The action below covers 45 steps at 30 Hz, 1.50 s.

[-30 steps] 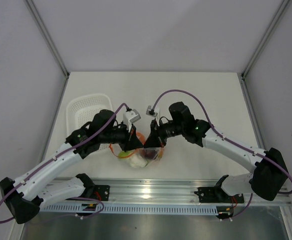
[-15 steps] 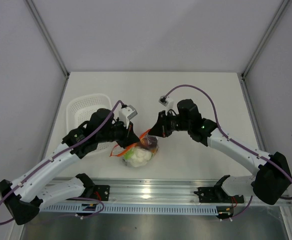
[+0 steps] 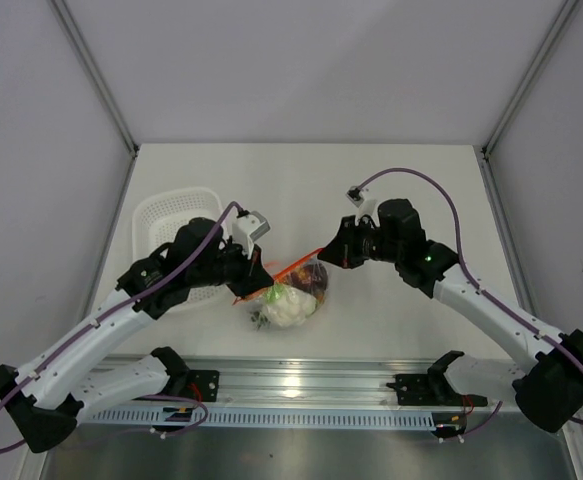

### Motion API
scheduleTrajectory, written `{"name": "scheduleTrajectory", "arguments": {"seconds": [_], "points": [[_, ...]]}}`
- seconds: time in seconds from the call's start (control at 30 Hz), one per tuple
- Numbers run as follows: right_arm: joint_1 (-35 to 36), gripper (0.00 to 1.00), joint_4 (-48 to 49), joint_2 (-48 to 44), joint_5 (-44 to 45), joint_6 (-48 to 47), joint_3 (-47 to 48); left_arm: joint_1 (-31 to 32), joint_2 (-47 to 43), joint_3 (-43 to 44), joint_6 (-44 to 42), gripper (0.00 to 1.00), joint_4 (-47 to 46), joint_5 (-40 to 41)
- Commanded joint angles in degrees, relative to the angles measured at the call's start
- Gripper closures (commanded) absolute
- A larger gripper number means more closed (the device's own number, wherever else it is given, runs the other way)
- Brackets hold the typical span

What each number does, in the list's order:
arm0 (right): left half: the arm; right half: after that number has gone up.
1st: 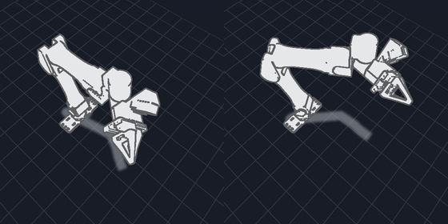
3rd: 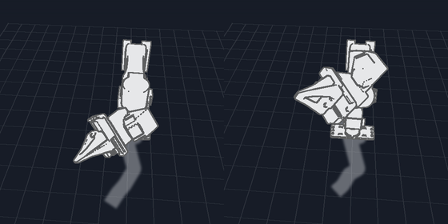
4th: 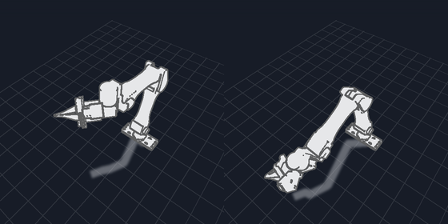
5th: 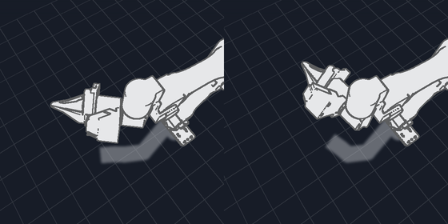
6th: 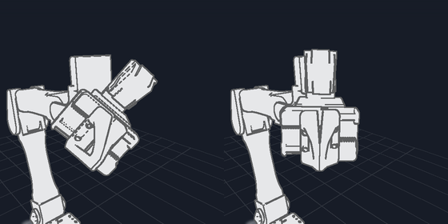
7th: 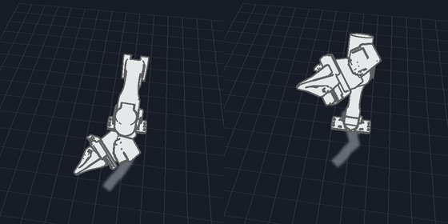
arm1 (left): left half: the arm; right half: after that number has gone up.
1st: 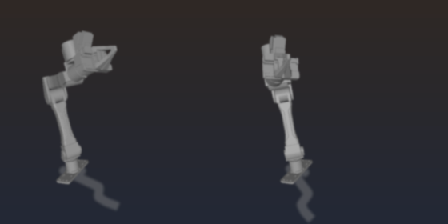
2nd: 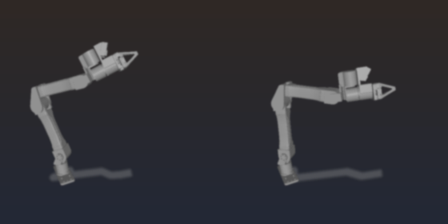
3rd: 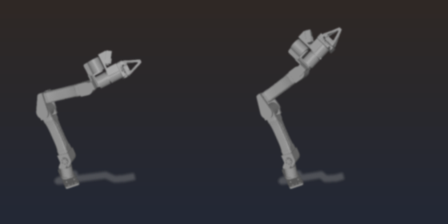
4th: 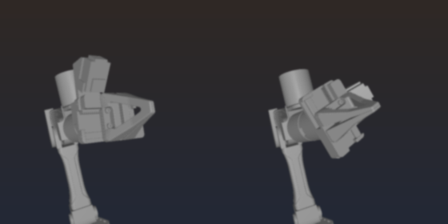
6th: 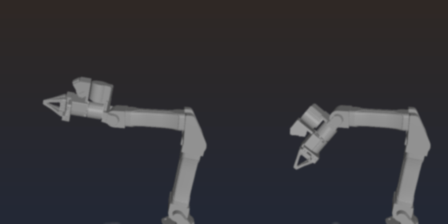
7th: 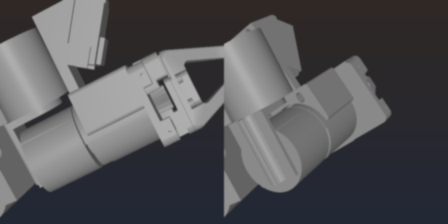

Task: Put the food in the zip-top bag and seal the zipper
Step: Zip the zipper food storage bag at the center of the board.

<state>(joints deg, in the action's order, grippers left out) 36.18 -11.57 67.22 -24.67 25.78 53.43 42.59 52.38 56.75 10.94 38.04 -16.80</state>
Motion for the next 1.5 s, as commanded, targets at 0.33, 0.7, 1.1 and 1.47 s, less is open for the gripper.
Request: {"name": "scheduleTrajectory", "arguments": {"seconds": [0.33,0.7,1.1,1.47], "points": [[-8.1,1.00,-8.5,-4.4,11.5,-1.4,0.2,0.0,-3.4,0.6,0.1,0.99,4.1,0.6],[-10.9,1.00,-11.5,-6.0,13.6,-1.3,-0.4,0.0,-4.7,-1.3,0.6,0.99,4.5,1.0],[-10.9,1.00,-8.9,-5.8,7.3,-0.6,-1.1,0.0,-4.1,-3.3,4.8,0.36,0.4,4.7],[-11.8,1.00,-12.7,14.0,10.4,4.1,13.0,0.0,-13.8,-3.1,10.9,0.00,-3.4,23.2]]}}
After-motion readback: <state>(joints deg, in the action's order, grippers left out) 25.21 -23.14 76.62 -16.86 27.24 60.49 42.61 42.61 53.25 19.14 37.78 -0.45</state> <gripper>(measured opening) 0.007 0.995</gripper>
